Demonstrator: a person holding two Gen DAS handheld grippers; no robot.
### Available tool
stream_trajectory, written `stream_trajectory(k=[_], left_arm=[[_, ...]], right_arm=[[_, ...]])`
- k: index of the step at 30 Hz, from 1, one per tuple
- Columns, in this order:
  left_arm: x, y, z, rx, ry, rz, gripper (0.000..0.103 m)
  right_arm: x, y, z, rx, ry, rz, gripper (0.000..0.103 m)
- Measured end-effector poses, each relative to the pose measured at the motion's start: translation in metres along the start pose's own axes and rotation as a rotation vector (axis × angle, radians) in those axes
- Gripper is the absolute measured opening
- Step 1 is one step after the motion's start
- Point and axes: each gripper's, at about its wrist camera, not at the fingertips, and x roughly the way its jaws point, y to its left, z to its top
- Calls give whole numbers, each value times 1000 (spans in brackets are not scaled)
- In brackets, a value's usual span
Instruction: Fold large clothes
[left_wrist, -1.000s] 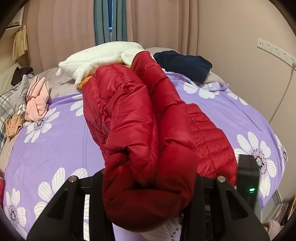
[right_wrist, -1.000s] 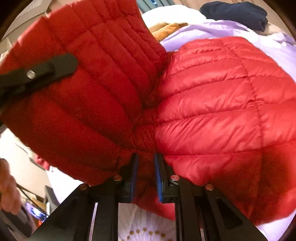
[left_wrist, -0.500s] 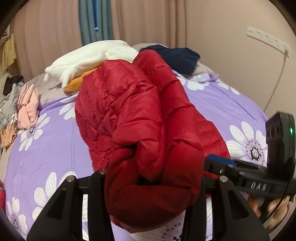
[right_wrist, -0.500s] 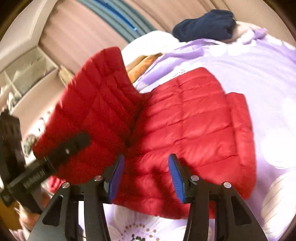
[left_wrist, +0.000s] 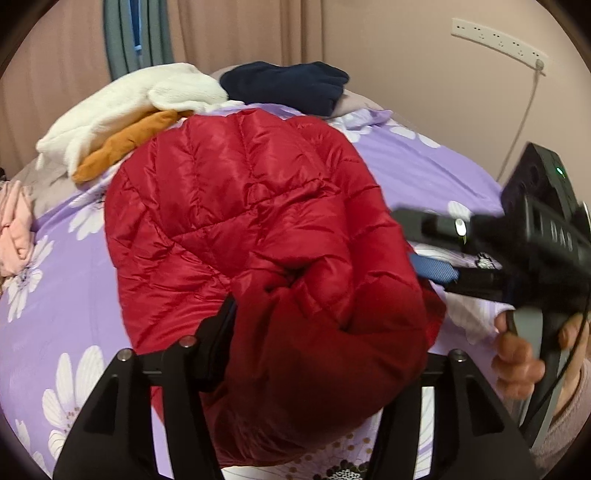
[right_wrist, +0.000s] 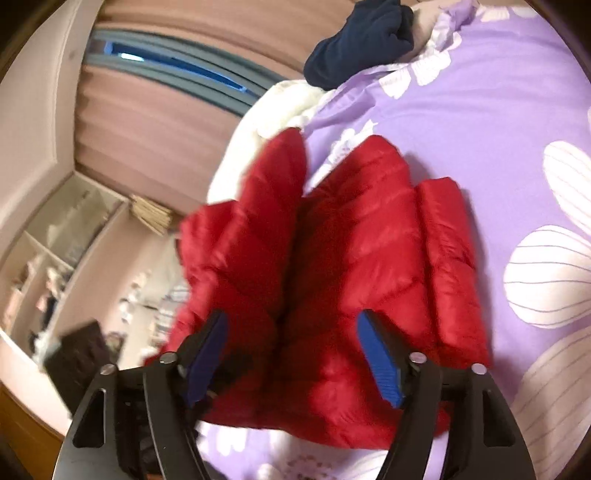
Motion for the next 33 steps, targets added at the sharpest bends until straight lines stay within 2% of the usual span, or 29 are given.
stream_trajectory(k=[3,6,12,14,15,17,20,25,33], left_arm=[[3,-1,-1,4,13,-37,60],[4,-5,-1,21,17,-34,61],[6,-7,-2,39,23,-27,61],[6,-7,-3,38,24,-26,61],[6,-6,-2,38,25,-25,62],[6,-5,-2,33,28,-25,65],[4,-1,-2,16,32,-37,65],[-13,7,-1,-19,31,-94,67],[-45,26,0,-78,-12,-175,68]], right_arm=[[-1,9,-3,14,-2,28,78],[3,17,-3,3,7,51,78],[17,41,8,-92,55,19,78],[26,52,11,-164,73,-36,78],[30,56,12,-195,81,-70,76],[39,60,13,-230,102,-108,51],[43,60,12,-272,99,-151,29],[38,46,18,-220,67,-138,21],[23,23,20,-151,21,-170,20]])
